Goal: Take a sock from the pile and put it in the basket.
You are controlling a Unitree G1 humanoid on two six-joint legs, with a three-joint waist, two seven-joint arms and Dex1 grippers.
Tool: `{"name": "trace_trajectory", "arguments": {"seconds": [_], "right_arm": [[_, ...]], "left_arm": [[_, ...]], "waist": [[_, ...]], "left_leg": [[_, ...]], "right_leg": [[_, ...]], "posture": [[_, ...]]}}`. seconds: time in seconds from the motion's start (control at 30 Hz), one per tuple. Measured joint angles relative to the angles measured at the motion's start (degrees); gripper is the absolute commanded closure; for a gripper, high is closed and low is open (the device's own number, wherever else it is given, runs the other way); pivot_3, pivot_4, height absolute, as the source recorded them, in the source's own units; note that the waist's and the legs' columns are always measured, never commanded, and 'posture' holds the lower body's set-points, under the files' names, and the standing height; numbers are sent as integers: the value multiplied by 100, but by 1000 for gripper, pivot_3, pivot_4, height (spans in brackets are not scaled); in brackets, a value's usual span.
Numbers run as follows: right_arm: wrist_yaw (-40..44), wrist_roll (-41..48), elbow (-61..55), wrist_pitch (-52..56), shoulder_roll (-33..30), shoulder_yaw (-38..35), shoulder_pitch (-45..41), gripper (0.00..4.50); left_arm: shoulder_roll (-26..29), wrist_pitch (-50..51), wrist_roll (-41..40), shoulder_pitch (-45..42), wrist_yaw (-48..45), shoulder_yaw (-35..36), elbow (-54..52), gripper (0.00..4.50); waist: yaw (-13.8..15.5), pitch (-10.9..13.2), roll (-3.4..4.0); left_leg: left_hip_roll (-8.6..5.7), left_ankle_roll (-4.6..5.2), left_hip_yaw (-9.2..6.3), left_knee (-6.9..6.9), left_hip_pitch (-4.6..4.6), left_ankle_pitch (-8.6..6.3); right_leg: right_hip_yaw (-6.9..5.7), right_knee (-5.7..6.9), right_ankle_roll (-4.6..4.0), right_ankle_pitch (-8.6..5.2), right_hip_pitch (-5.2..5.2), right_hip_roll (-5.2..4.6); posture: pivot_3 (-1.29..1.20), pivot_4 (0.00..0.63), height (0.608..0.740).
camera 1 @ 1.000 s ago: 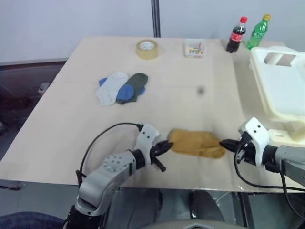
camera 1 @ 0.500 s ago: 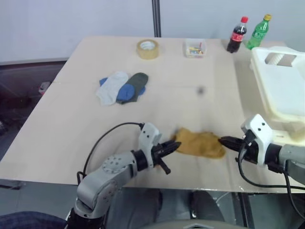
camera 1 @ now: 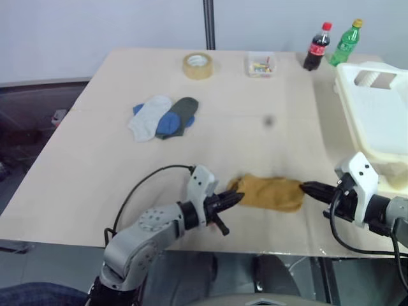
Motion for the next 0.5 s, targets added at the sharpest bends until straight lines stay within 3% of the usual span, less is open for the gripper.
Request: {"name": "trace_trajectory", "arguments": {"seconds": [0.5], "right_arm": [[-147,-191,249,-230,52,459,-24,4500]], "left_arm": [[-15,-78,43,-43,224,-5,112,4451]], "waist": [[1,0,0]], "left_leg": [[0,1,-1,-1,-1,0]], "right_leg": [[-1,-4,0,0,0,0]], "posture": [[0,150,738]]}}
